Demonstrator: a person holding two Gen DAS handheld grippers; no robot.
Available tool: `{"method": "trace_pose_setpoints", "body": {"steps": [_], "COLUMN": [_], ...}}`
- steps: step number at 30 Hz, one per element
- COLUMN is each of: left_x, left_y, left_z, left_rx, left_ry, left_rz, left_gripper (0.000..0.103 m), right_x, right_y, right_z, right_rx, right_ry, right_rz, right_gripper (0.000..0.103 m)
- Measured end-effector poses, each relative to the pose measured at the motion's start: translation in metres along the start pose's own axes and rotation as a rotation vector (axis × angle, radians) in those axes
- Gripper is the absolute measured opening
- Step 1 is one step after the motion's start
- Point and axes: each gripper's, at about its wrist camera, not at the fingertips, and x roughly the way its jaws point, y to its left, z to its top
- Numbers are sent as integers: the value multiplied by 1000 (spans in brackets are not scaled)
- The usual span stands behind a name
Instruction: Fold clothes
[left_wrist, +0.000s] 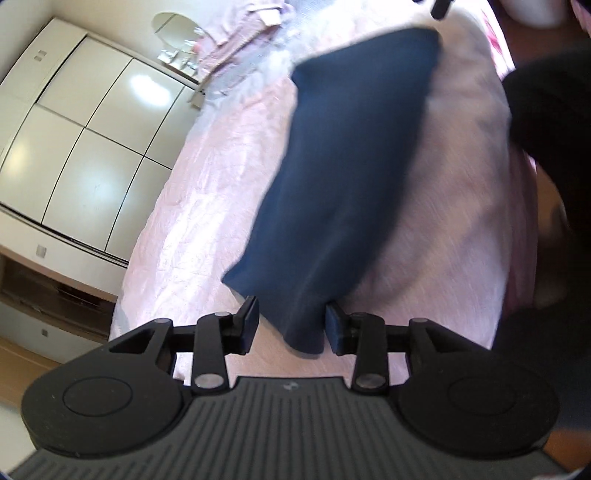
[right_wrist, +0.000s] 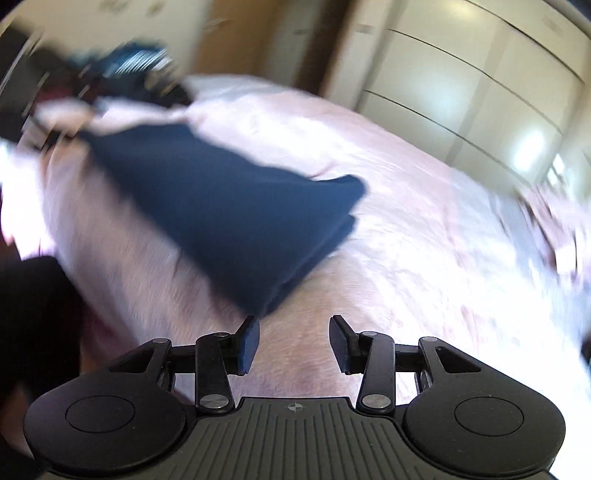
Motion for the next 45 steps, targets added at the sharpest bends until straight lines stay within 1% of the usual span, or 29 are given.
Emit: {"method": "trace_pose_setpoints", "body": {"steps": [1, 3, 4, 5, 6, 7, 8, 10, 12, 13, 15, 16, 19, 21, 22, 23, 24, 26, 27, 28, 29, 30, 32, 33, 36, 38, 42, 44, 45], "left_x": [-2, 7, 12, 14, 16, 19, 22, 23, 20, 20, 23, 29, 57, 72, 82, 86, 96, 109, 115, 118, 123, 129, 133, 135, 129, 120, 123, 125, 126], "left_y": [6, 19, 25, 28, 32, 37, 45, 61, 71, 77, 87, 91, 89, 75, 66, 57, 50, 32, 23, 17, 18, 20, 22, 23, 30, 38, 54, 65, 71], "left_z": [-2, 11, 16, 21, 21, 16, 8, -12, -31, -36, -27, -16, 31, 58, 74, 82, 92, 102, 107, 108, 107, 106, 97, 92, 75, 60, 16, -9, -16], "left_rx": [-22, -43, -17, 18, 59, 85, 88, 80, 38, -1, -86, -129, -217, -269, -294, -311, -324, -310, -303, -298, -317, -336, -367, -382, -422, -442, -524, -610, -641], "left_ry": [8, 1, 17, 39, 63, 81, 109, 165, 203, 207, 172, 140, 18, -55, -90, -118, -139, -148, -151, -162, -166, -170, -156, -149, -140, -126, -38, -14, -10], "left_rz": [-2, -11, -13, -12, -3, 13, 17, 37, 79, 94, 88, 68, -41, -141, -198, -239, -284, -327, -348, -346, -346, -345, -349, -350, -338, -318, -261, -259, -254], "left_gripper": [34, 36, 38, 44, 45, 45, 45, 45, 45, 45, 45, 45, 45, 45, 45, 45, 45, 42, 40, 39, 39, 39, 39, 39, 41, 45, 47, 51, 50], "right_x": [-3, -7, -11, -16, -21, -23, -25, -18, -13, -7, 10, 27, 70, 89, 98, 106, 111, 119, 118, 116, 110, 108, 115, 126, 138, 131, 116, 109, 105], "right_y": [-4, -18, -26, -37, -48, -60, -72, -88, -106, -110, -119, -124, -141, -149, -152, -156, -158, -163, -167, -172, -177, -181, -180, -178, -180, -180, -181, -178, -177], "right_z": [4, 15, 19, 23, 27, 29, 30, 36, 42, 43, 42, 42, 32, 20, 16, 14, 14, 15, 20, 25, 32, 36, 35, 28, 4, 4, 10, 17, 20], "right_rx": [53, 161, 217, 279, 341, 399, 456, 545, 611, 628, 653, 681, 812, 915, 961, 994, 1003, 1015, 997, 981, 971, 960, 921, 923, 976, 960, 921, 874, 850], "right_ry": [-15, -65, -91, -115, -137, -150, -164, -192, -209, -209, -202, -193, -161, -139, -130, -122, -109, -86, -99, -119, -167, -195, -144, -84, -22, -30, -22, -15, -11], "right_rz": [7, 26, 37, 56, 75, 93, 112, 173, 235, 259, 307, 341, 441, 492, 525, 553, 567, 595, 605, 618, 644, 649, 580, 557, 546, 525, 469, 436, 419], "right_gripper": [41, 42, 42, 44, 46, 52, 58, 60, 60, 60, 60, 60, 60, 60, 50, 15, 14, 12, 11, 11, 10, 10, 10, 10, 10, 13, 15, 16, 16]}}
